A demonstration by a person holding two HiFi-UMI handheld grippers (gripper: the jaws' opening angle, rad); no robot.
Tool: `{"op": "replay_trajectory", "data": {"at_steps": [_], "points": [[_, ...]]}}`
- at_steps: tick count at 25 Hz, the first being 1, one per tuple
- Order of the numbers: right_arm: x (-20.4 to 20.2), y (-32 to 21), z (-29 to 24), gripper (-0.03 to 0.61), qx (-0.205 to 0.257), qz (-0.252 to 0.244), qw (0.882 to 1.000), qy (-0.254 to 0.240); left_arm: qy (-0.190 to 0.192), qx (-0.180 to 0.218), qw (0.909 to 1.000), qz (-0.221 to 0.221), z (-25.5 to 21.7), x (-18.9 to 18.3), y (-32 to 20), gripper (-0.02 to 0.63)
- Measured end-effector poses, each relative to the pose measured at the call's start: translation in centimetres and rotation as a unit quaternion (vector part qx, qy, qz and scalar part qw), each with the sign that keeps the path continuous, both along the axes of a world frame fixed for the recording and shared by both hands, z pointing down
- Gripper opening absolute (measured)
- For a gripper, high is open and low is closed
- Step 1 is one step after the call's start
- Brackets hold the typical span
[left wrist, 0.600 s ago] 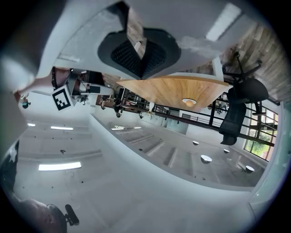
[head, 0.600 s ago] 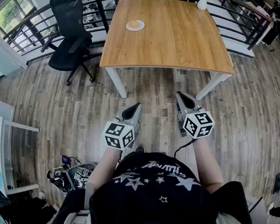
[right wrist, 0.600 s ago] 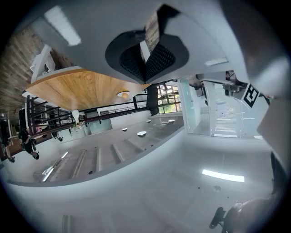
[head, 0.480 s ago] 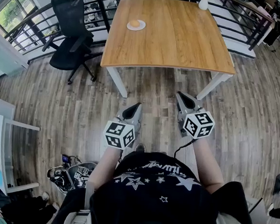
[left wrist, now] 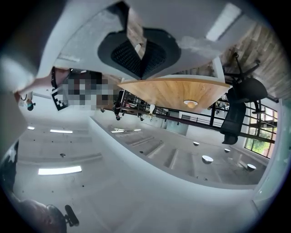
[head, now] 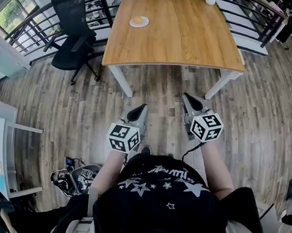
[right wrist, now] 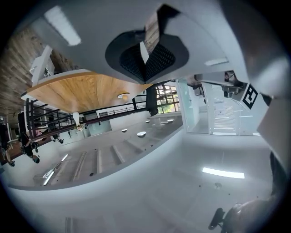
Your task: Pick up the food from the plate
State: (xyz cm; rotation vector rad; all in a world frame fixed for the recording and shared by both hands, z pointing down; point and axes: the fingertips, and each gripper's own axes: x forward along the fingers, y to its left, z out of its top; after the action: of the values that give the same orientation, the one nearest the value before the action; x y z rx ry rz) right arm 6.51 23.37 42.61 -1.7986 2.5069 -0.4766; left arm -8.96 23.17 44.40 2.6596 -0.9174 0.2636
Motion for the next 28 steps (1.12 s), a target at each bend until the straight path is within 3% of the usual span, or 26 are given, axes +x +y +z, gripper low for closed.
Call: {"op": "replay_trajectory", "data": {"at_steps": [7,17,28], "points": [[3.9,1.3,0.6,0.000,-0.010,0.039,0.999,0.016,-0.011,0.001,0.9999,-0.006,0.1,1.7,1.0,0.002],[6.9,3.2,2.4,0.002,-0.018,0.028,0.999,0.010,-0.024,-0.002,0.9986,-0.048,1.3,1.8,2.6,0.001],[8.7,-3.0,4.4,0.002,-0.036,0.045,0.998,0.012,-0.013,-0.017,0.9988,-0.045,3.5,3.2,-4.5,0.000]]}}
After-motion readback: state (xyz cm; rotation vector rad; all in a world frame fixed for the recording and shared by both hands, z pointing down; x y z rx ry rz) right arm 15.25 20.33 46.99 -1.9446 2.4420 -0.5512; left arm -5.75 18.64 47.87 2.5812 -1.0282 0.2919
